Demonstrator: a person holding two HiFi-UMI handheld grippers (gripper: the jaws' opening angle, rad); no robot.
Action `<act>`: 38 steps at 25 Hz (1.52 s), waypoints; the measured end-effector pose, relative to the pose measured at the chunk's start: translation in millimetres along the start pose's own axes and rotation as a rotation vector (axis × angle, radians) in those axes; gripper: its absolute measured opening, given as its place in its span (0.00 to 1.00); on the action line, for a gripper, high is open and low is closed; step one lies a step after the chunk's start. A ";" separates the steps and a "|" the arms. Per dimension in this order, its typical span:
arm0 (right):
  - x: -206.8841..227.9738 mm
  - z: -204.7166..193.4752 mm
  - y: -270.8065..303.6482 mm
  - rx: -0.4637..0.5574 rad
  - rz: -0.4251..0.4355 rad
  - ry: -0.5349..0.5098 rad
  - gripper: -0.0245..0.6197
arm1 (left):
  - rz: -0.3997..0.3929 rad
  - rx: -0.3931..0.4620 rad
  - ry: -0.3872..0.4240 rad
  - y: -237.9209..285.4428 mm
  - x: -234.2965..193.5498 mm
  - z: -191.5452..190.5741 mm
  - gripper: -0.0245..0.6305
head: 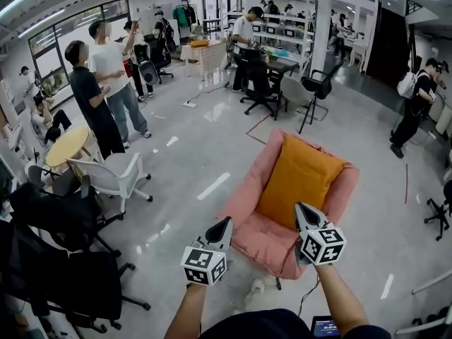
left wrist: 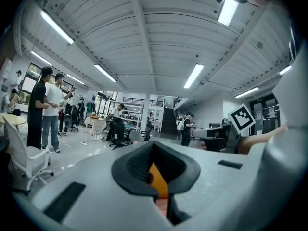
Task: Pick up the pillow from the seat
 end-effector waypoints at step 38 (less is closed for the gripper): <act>140.5 23.2 83.1 0.028 -0.016 0.043 0.06 | -0.037 -0.046 0.058 170.9 12.8 18.5 0.04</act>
Point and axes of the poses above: the fingertips, and each gripper's own axes: y forward along the fingers, x to its right, z out of its top, the point moved 6 cm from there along -y, backward along the fingers, and after that the axes turned 15 degrees about z, right-handed, at the moved point
